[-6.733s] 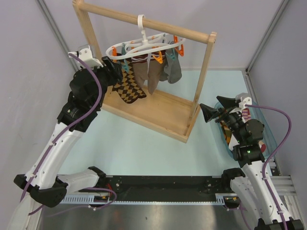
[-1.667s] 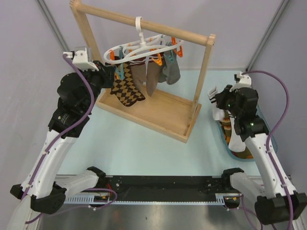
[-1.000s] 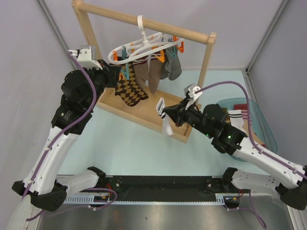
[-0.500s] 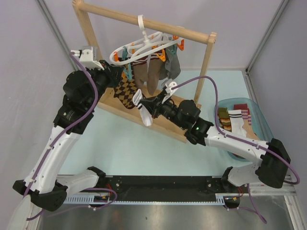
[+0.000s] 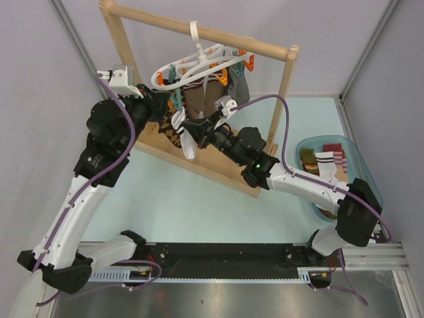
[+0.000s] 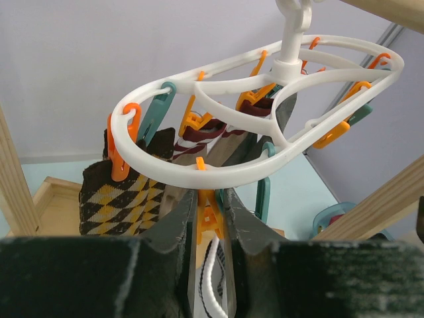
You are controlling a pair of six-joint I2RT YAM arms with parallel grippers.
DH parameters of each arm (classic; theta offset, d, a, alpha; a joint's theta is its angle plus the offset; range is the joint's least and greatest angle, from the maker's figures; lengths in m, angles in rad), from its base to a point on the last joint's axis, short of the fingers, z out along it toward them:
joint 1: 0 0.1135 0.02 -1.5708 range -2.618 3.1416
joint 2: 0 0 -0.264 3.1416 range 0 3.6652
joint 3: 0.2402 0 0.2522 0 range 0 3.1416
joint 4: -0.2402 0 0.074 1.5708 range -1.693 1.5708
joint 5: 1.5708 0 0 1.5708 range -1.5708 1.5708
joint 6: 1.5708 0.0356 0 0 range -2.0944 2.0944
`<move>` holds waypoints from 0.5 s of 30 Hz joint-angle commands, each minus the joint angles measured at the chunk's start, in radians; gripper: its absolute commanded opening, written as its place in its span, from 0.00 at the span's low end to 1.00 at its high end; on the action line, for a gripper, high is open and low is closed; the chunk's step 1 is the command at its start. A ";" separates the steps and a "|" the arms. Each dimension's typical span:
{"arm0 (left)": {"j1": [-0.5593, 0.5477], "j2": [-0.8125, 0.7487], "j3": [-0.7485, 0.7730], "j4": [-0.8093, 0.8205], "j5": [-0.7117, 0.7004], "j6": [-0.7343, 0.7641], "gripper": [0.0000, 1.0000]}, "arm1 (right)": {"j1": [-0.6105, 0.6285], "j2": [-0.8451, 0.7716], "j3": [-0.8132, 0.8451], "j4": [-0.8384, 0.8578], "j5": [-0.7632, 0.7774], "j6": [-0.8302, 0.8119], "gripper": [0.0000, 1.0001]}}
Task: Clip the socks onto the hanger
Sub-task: Clamp the sock onto the hanger.
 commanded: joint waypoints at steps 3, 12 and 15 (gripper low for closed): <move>0.002 -0.026 -0.012 -0.082 0.051 0.022 0.00 | -0.034 0.032 0.069 0.080 -0.039 0.035 0.00; 0.002 -0.026 -0.012 -0.085 0.048 0.021 0.00 | -0.052 0.048 0.104 0.079 -0.075 0.041 0.00; 0.002 -0.024 -0.011 -0.087 0.050 0.021 0.00 | -0.052 0.052 0.113 0.077 -0.085 0.040 0.00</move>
